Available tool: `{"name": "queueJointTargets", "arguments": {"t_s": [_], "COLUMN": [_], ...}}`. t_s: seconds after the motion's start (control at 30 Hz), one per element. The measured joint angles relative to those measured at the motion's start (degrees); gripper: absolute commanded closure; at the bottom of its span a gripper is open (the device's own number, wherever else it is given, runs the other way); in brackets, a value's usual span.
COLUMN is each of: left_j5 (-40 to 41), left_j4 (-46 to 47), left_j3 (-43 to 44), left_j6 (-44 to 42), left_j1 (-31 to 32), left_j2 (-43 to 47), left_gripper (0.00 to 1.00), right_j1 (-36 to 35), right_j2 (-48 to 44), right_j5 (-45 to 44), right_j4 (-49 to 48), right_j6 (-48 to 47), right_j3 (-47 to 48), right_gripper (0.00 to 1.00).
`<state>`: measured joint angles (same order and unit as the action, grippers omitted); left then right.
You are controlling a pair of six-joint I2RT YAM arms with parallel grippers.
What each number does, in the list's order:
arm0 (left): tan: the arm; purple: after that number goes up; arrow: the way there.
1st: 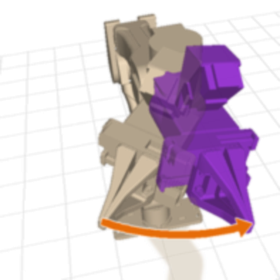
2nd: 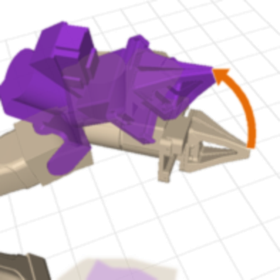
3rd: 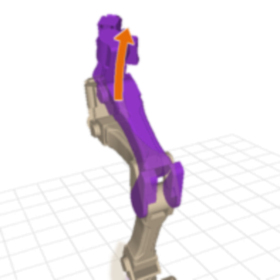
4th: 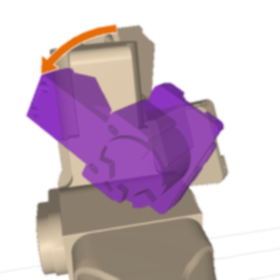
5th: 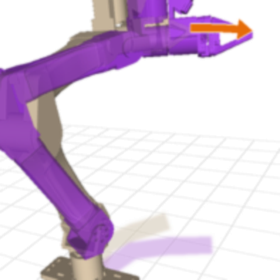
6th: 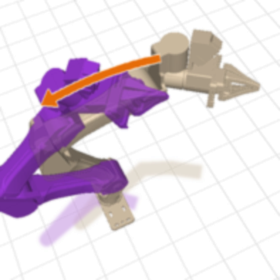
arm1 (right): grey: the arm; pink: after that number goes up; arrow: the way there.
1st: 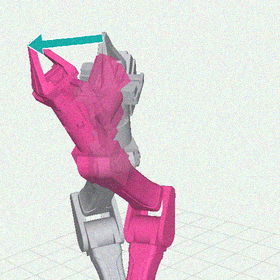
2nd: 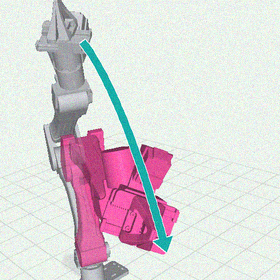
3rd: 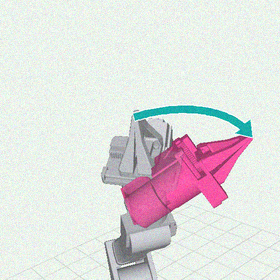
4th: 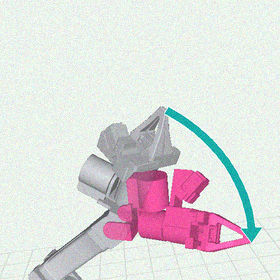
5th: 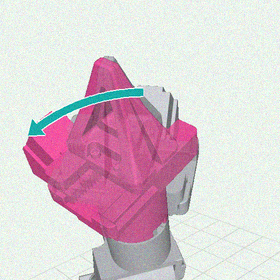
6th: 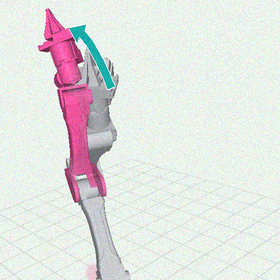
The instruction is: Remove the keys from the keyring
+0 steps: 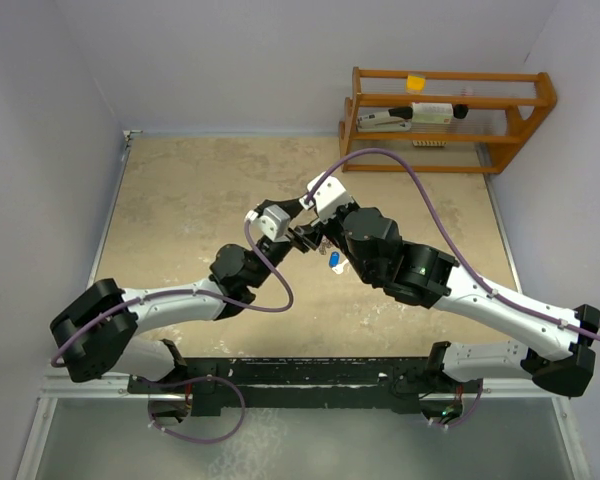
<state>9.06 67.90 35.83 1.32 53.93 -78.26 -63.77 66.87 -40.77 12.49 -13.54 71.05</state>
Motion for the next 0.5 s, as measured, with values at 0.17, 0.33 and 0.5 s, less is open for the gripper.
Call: {"name": "queueJointTargets", "arguments": {"t_s": [0.17, 0.33, 0.5], "left_j5": [1.2, 1.7, 2.1], "left_j4": [0.0, -0.1, -0.2], "left_j3": [0.1, 0.1, 0.1], "left_j6": [-0.7, -1.5, -2.3], "left_j1": [0.4, 1.0, 1.4], "left_j2": [-0.6, -1.0, -1.1], "left_gripper": [0.49, 0.49, 0.49], "right_j1": [0.0, -0.1, -0.1], "right_j2": [-0.2, -0.2, -0.2], "right_j5": [0.0, 0.0, 0.0], "right_j4": [-0.4, -0.6, -0.8], "right_j6": [0.0, 0.0, 0.0], "right_j3": [-0.2, -0.2, -0.3], "right_gripper": [1.0, 1.0, 1.0]}}
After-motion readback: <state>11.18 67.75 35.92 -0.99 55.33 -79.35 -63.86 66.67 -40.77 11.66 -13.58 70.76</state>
